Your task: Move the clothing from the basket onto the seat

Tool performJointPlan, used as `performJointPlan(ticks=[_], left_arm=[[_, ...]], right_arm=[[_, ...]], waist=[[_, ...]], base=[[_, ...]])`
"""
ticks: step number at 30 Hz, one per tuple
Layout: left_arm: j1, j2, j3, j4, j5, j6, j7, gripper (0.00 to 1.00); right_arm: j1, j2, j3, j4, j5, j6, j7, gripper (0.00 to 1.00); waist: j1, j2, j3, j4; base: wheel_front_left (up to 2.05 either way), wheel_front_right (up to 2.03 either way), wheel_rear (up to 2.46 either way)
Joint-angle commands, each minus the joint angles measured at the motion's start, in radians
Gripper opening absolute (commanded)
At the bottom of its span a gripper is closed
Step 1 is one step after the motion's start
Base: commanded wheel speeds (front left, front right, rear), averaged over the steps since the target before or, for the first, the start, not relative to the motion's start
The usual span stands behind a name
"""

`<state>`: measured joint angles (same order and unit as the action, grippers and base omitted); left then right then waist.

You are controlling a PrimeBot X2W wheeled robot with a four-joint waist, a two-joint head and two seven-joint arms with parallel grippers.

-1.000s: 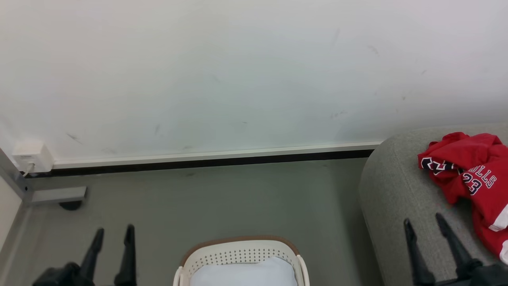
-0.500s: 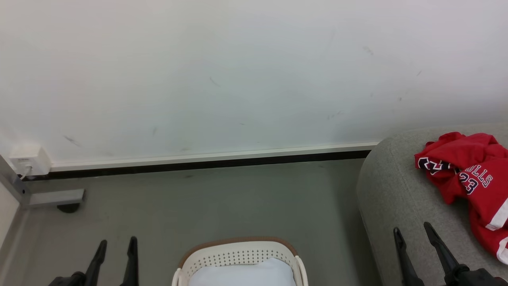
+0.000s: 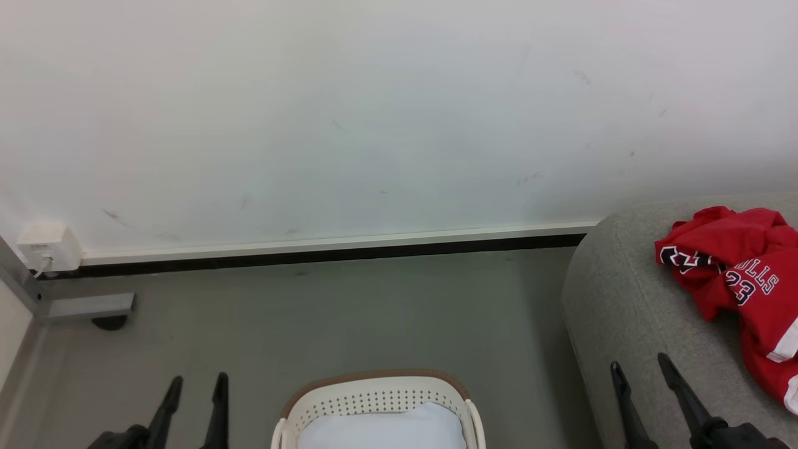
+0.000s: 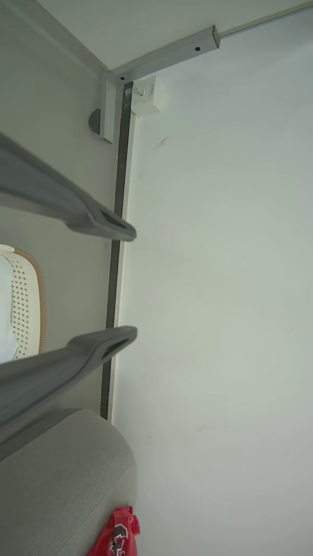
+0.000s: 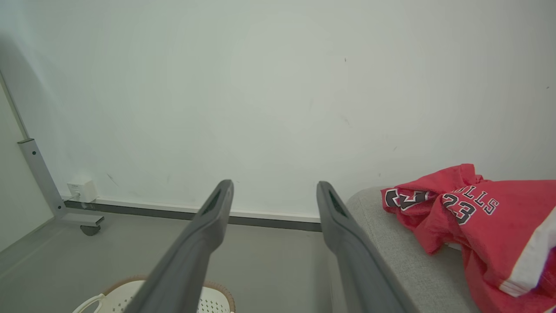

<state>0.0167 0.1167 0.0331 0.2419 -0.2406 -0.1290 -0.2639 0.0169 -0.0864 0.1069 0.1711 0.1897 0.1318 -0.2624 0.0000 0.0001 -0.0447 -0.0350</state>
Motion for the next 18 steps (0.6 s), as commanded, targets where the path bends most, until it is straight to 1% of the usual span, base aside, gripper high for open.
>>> performJointPlan(ticks=[1,5,18], left_arm=[[0.000,0.000,-0.002,0.003,-0.001,0.000,0.000,0.00],[0.011,-0.014,-0.005,0.035,-0.017,0.000,0.008,0.00],[-0.014,-0.023,0.011,0.028,-0.254,0.000,0.074,0.00]], right_arm=[[0.000,0.000,0.000,0.001,0.002,0.000,0.000,0.00],[0.017,0.003,0.003,0.026,0.018,0.000,0.006,0.00],[-0.010,-0.003,-0.022,0.033,0.278,0.000,0.059,0.00]], waist=[[0.0000,-0.0001,0.000,0.000],[0.0000,-0.0001,0.001,0.001],[0.0000,-0.0001,0.006,0.004]], base=[[0.00,0.00,0.00],[0.00,0.00,0.00],[0.00,0.00,0.00]])
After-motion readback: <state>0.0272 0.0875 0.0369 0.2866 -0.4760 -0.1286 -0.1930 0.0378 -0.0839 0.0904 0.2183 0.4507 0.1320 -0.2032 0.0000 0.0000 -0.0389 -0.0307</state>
